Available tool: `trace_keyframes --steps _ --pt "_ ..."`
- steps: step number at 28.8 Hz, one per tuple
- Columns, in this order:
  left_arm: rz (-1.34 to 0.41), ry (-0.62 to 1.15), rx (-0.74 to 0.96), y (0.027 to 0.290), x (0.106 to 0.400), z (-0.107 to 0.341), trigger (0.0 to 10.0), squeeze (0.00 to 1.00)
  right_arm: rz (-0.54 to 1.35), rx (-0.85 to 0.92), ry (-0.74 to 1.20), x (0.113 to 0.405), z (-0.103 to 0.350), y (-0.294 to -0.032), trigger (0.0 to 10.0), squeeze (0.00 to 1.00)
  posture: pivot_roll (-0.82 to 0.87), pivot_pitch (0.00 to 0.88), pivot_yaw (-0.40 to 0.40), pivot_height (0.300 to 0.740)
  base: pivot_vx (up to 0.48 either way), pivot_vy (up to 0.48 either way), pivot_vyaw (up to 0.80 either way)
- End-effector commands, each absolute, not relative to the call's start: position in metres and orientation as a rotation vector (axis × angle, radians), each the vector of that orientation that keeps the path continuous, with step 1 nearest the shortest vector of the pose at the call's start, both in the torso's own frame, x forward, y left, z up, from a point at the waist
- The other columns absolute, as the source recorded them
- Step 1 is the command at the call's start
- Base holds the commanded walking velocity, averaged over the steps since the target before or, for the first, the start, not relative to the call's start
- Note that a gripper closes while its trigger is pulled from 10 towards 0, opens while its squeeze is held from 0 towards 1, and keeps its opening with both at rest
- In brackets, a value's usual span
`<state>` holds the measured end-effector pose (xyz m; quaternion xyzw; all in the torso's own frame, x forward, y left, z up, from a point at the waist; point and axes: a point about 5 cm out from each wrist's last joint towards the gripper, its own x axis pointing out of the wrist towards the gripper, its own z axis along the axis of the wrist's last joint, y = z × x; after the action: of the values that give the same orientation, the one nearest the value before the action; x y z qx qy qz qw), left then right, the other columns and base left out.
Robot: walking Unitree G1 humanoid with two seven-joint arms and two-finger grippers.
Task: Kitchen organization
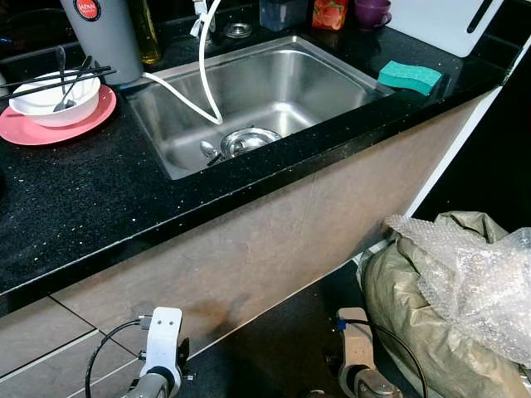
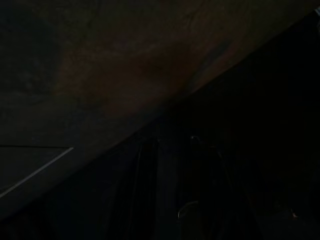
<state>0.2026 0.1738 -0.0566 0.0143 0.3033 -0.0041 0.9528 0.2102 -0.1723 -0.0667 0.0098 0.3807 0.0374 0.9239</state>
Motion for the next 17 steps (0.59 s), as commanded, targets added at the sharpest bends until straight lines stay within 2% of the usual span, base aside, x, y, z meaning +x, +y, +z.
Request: trace_keyframes --steps 1,12,17 --pt "-0.015 0.636 0.045 0.176 0.196 -0.06 10.0 0.0 0.08 0.015 0.811 0.203 -0.071 -0.172 10.0 0.0 0.02 0.145 0.009 0.74 0.0 0.0 0.0" --pt "-0.026 0.579 0.038 0.174 0.217 -0.048 10.0 0.0 0.048 0.038 0.733 0.225 -0.058 -0.175 10.0 0.0 0.02 0.138 0.006 0.74 0.0 0.0 0.0" --pt "-0.011 0.675 0.063 0.186 0.184 -0.066 10.0 0.0 0.034 0.006 0.824 0.199 -0.073 -0.184 10.0 0.0 0.02 0.145 0.007 0.74 0.0 0.0 0.0"
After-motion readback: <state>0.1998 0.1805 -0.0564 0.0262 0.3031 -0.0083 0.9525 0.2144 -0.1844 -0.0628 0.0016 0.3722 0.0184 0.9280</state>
